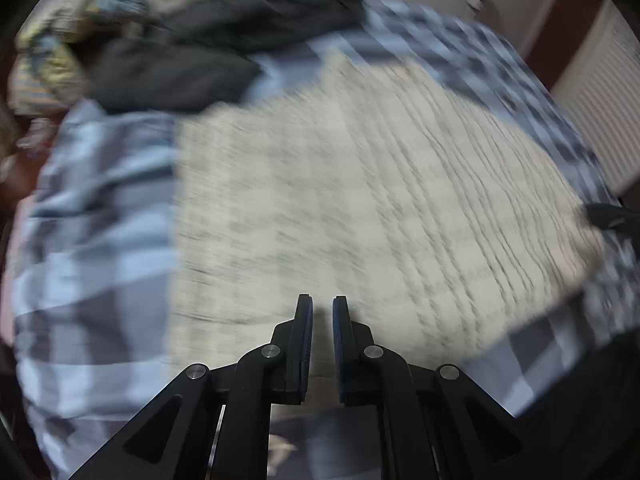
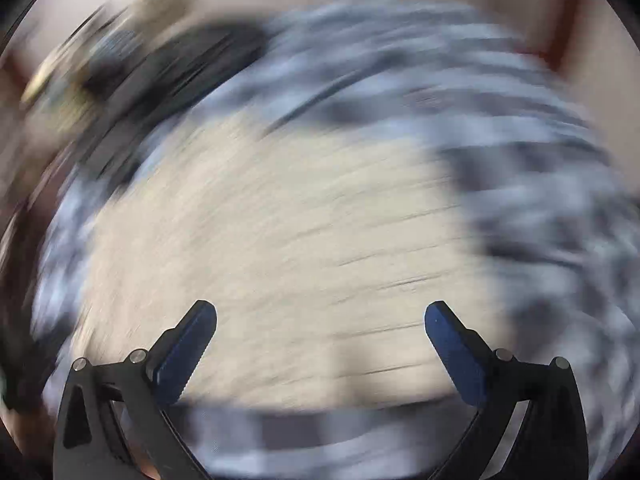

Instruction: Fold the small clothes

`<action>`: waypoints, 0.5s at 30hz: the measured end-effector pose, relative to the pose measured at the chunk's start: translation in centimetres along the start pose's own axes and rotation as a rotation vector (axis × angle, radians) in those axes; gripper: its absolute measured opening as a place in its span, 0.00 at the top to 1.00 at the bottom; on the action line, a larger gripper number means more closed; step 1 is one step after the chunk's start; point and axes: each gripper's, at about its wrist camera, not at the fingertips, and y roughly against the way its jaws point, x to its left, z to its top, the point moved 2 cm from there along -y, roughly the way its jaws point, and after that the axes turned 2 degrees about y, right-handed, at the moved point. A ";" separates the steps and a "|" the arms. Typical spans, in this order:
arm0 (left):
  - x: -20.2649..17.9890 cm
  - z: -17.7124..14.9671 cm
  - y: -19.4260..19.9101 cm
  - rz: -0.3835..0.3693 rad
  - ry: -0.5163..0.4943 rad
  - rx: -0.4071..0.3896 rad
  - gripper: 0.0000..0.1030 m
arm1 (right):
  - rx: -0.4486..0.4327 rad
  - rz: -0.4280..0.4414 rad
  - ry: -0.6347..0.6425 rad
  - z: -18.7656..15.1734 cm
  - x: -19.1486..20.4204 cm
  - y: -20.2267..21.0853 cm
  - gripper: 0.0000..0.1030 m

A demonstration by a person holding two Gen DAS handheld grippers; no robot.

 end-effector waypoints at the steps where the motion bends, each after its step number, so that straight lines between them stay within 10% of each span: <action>1: -0.3 -0.3 -1.2 0.033 -0.022 0.030 0.93 | 0.045 -0.018 0.047 -0.4 1.2 -1.5 0.01; 4: 0.1 -0.9 -4.4 0.198 -0.103 0.059 0.93 | 0.302 -0.113 0.222 -2.5 3.3 -7.6 0.01; 7: 2.4 -0.3 -4.3 0.237 -0.042 0.038 0.93 | 0.425 -0.160 0.106 -3.2 -1.1 -10.4 0.01; 11: 9.7 -1.3 -6.1 0.779 0.007 0.175 0.93 | 0.401 -0.297 -0.121 -2.8 -9.5 -8.8 0.01; 15: 15.5 -2.0 -6.5 0.664 0.266 0.273 0.93 | 0.323 -0.427 -0.321 -3.6 -15.6 -5.8 0.01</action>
